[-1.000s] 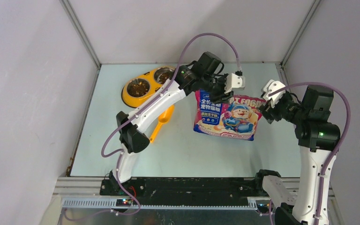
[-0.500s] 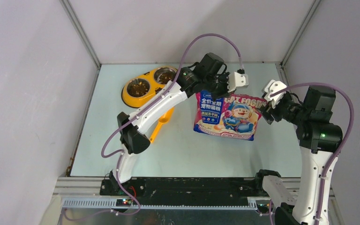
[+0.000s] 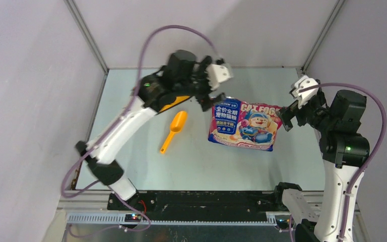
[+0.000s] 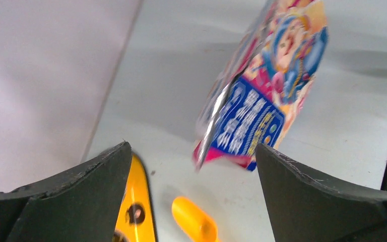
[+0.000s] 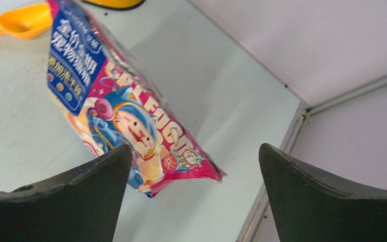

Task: Serve the pet food
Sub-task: Reset both arms

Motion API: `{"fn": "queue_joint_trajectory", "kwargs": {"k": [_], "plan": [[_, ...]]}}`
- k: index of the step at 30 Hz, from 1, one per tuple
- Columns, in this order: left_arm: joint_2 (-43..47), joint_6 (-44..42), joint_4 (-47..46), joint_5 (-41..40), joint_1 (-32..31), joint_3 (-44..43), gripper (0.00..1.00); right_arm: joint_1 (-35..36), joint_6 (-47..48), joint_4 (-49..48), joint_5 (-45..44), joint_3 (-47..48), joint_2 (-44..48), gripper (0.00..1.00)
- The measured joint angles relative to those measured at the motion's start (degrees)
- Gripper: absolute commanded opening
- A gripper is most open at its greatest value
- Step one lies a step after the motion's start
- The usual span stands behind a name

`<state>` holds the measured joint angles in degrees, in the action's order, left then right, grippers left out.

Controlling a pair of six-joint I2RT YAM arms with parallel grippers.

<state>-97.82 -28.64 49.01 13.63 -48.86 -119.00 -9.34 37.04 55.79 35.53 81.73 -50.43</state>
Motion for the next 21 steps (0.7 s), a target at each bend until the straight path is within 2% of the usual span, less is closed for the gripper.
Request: {"fn": "queue_joint_trajectory", "kwargs": {"k": [8, 14, 21], "plan": [[26.32, 6.14, -3.34, -9.31, 11.85, 22.08, 1.0, 0.5, -12.7, -5.66, -12.22, -1.55, 2.84, 0.99], [42.21, 10.25, -4.87, -12.72, 25.07, 41.16, 1.0, 0.85, -18.84, -7.28, -22.86, -4.55, 8.44, 0.99], [60.37, 11.91, -6.19, -23.98, 28.79, 57.75, 1.0, 1.9, -21.33, -6.21, -26.14, -9.88, 19.87, 0.99]]}}
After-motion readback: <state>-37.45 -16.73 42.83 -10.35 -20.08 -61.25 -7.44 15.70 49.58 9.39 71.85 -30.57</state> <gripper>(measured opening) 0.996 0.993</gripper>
